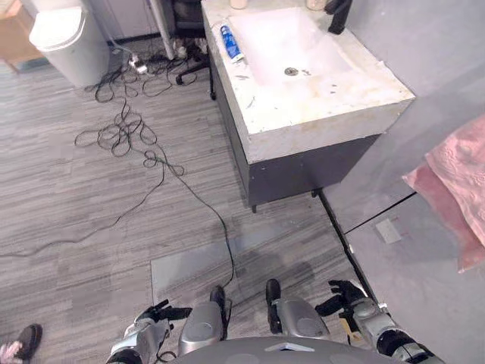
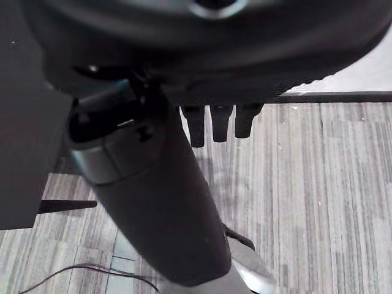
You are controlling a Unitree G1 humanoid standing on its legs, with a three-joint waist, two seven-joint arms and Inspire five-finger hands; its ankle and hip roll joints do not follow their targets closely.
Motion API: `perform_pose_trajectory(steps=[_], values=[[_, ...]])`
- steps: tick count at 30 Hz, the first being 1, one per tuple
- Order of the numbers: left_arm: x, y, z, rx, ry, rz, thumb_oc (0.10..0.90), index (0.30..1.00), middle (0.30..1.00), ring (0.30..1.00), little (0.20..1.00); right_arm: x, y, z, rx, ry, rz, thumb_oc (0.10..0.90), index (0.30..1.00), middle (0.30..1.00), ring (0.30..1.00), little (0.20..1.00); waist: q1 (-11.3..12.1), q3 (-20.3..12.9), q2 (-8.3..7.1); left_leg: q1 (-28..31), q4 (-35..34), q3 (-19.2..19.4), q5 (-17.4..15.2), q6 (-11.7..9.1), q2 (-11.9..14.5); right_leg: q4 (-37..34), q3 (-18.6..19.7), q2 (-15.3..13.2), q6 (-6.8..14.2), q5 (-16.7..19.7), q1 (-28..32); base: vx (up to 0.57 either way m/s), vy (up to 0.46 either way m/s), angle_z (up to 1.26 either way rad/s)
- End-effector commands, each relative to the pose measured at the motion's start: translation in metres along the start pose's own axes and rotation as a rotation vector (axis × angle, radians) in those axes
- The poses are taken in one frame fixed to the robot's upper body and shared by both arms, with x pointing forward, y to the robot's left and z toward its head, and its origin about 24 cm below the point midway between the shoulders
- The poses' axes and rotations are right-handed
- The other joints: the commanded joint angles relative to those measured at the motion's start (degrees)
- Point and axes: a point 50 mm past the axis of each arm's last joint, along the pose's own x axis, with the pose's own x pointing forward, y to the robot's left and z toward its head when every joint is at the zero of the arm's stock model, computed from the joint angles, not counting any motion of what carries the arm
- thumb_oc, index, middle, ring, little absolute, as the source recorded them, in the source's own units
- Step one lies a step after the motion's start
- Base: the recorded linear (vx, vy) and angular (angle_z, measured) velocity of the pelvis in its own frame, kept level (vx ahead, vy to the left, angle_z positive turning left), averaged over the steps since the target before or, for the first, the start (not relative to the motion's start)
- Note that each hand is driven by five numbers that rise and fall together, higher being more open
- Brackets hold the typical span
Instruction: Organize the bathroom.
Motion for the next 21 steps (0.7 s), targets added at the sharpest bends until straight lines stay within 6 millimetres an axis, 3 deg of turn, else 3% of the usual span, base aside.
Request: perform_pose_trajectory(steps=[1, 2, 5, 6, 9, 11, 12, 16, 17, 18, 20, 21], values=[[-0.001, 0.005, 0.033, -0.005, -0.131, 0.008, 0.8, 0.9, 0.9, 0.9, 0.9, 0.001, -0.021, 0.007, 0.019, -0.045, -0.065, 0.8, 0.9, 0.9, 0.9, 0.9, -2.14, -1.57, 0.81, 3.44, -4.94, -3.69, 7.0, 0.9, 4.16, 7.59, 9.97, -0.63, 5.22, -3.98, -2.33, -0.06, 0.493, 0.21], [-0.001, 0.003, 0.033, -0.005, -0.135, 0.003, 0.8, 0.9, 0.9, 0.9, 0.9, 0.002, -0.025, 0.01, 0.021, -0.052, -0.074, 0.8, 0.9, 0.9, 0.9, 0.9, -1.99, -1.39, 0.91, 3.31, -4.6, -4.71, 6.34, 0.62, 3.66, 7.79, 10.78, -1.39, 5.64, -3.85, -2.61, -0.05, 0.406, 0.16], [0.0, -0.005, 0.033, 0.019, -0.142, -0.011, 0.8, 0.9, 0.9, 0.9, 0.9, 0.003, -0.036, 0.018, 0.012, -0.082, -0.099, 0.8, 0.9, 0.9, 0.9, 0.9, -2.48, -0.48, 1.84, 4.44, -4.78, 1.36, -0.25, 0.58, 2.16, 8.84, 9.33, -6.83, 8.47, -2.58, -4.13, -0.05, 0.353, -0.14], [0.0, -0.005, 0.033, 0.019, -0.142, -0.011, 0.8, 0.9, 0.9, 0.9, 0.9, 0.003, -0.036, 0.018, 0.012, -0.082, -0.099, 0.8, 0.9, 0.9, 0.9, 0.9, -2.48, -0.48, 1.84, 4.44, -4.78, 1.36, -0.25, 0.58, 2.16, 8.84, 9.33, -6.83, 8.47, -2.58, -4.13, -0.03, 0.277, -0.18], [0.0, -0.006, 0.04, 0.056, -0.152, -0.021, 0.8, 0.9, 0.9, 0.9, 0.9, 0.003, -0.044, 0.024, 0.023, -0.097, -0.118, 0.8, 0.9, 0.9, 0.9, 0.9, -2.51, 0.31, 2.41, 3.42, -2.59, 5.51, -4.04, 1.14, 0.57, 8.07, 7.39, -12.18, 11.08, -0.06, -4.09, -0.02, 0.301, 0.21], [0.0, -0.005, 0.042, 0.062, -0.154, -0.018, 0.8, 0.9, 0.9, 0.9, 0.9, 0.003, -0.046, 0.025, 0.022, -0.096, -0.123, 0.8, 0.9, 0.9, 0.9, 0.9, -2.34, 0.47, 2.55, 3.08, -2.0, 6.42, -4.43, 1.34, 0.22, 7.58, 6.9, -13.38, 11.62, 0.56, -3.67, 0.0, 0.323, 0.37], [-0.001, 0.004, 0.044, 0.037, -0.155, 0.0, 0.8, 0.9, 0.9, 0.9, 0.9, 0.001, -0.049, 0.028, -0.004, -0.101, -0.126, 0.8, 0.9, 0.9, 0.9, 0.9, -1.41, 0.62, 2.42, 2.58, -0.84, 6.71, -5.7, 1.86, -1.48, 5.41, 6.73, -15.78, 12.67, 2.69, -2.22, 0.03, 0.458, 0.33], [-0.002, 0.018, 0.035, 0.063, -0.127, 0.032, 0.8, 0.9, 0.9, 0.9, 0.9, 0.001, -0.049, 0.028, -0.012, -0.094, -0.129, 0.8, 0.9, 0.9, 0.9, 0.9, 0.49, 0.71, 1.44, 2.77, 0.23, 6.93, -7.25, 2.19, -3.04, 3.26, 5.26, -18.76, 12.8, 6.82, -1.89, 0.03, 0.231, 0.09], [-0.002, 0.024, 0.031, 0.077, -0.109, 0.044, 0.8, 0.9, 0.9, 0.9, 0.9, 0.001, -0.048, 0.029, -0.025, -0.101, -0.121, 0.8, 0.9, 0.9, 0.9, 0.9, 1.79, 0.98, 0.75, 3.39, -0.12, 7.52, -7.55, 2.29, -3.68, 2.76, 3.06, -21.26, 13.17, 11.51, -2.36, 0.03, 0.138, -0.67], [-0.004, 0.035, 0.023, 0.086, -0.081, 0.075, 0.8, 0.9, 0.9, 0.9, 0.9, 0.001, -0.045, 0.035, -0.07, -0.123, -0.094, 0.8, 0.9, 0.9, 0.9, 0.9, 3.78, 1.75, 0.66, 5.29, -1.29, 11.36, -7.8, 2.87, -3.26, 6.84, -2.56, -23.15, 13.69, 14.33, -3.75, 0.03, 0.139, -0.98], [-0.004, 0.036, 0.023, 0.09, -0.079, 0.078, 0.8, 0.9, 0.9, 0.9, 0.9, 0.001, -0.045, 0.035, -0.071, -0.125, -0.092, 0.8, 0.9, 0.9, 0.9, 0.9, 3.89, 1.68, 0.6, 5.34, -1.51, 11.7, -7.69, 2.95, -3.3, 7.1, -3.01, -23.2, 13.73, 14.42, -3.96, 0.02, 0.105, -0.93], [-0.006, 0.046, 0.013, 0.095, -0.06, 0.11, 0.8, 0.9, 0.9, 0.9, 0.9, 0.0, -0.044, 0.042, -0.095, -0.147, -0.068, 0.8, 0.9, 0.9, 0.9, 0.9, 3.74, 1.61, 0.97, 7.45, -4.65, 14.1, -6.34, 3.91, -3.1, 11.18, -4.86, -17.91, 13.84, 10.2, -5.94, 0.08, 0.134, -0.71]])
